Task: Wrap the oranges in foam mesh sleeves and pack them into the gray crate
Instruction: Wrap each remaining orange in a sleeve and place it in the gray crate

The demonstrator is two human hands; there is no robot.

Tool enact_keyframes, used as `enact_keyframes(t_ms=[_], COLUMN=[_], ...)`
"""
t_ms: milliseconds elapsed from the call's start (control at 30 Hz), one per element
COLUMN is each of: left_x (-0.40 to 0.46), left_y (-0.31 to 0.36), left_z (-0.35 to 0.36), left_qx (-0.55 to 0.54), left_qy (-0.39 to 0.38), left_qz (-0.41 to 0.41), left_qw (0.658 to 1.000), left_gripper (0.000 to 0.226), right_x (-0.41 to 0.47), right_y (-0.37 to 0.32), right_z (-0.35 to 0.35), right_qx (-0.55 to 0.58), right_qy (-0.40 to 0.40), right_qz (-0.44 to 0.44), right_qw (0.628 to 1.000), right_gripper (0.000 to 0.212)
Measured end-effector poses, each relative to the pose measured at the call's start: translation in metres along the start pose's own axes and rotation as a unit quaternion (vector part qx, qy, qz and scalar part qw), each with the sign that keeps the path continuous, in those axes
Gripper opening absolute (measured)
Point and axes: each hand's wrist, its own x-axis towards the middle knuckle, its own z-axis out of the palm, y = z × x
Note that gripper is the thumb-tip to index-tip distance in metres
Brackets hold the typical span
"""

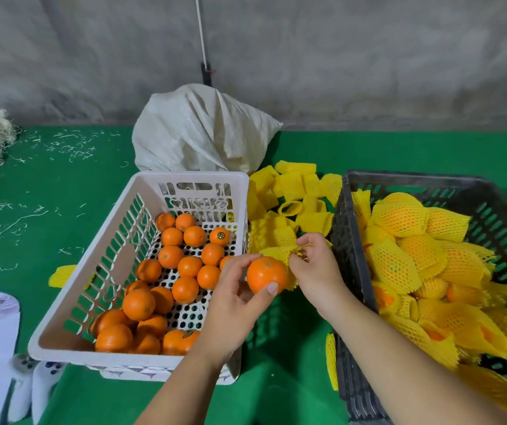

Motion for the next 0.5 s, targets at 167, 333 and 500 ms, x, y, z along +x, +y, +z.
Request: enact_keyframes(t_ms=[167,333,500], left_x=[0.0013,0.003,0.0061], left_y=[0.0029,0.006,0.0038], left_z=[-0.0066,-0.0032,0.002], left_qx=[-0.062,-0.096,-0.085], left_qy=[-0.12,-0.109,-0.049], left_qz=[-0.08,-0.124,-0.123], left_qw=[0.988,0.982,0.988], left_gripper=[0.061,0.053,0.045], right_x=[0.004,0.0045,0.0058], right_y=[0.0027,0.0026,0.0012], right_z=[0.0027,0.0043,0.001], right_qx=[-0.043,-0.023,0.036], right_qy=[-0.009,-0.069,-0.057], right_qz=[-0.057,-0.037,-0.03], right_qw=[0.997,0.997,0.997], right_gripper=[0.014,0.019,0.008])
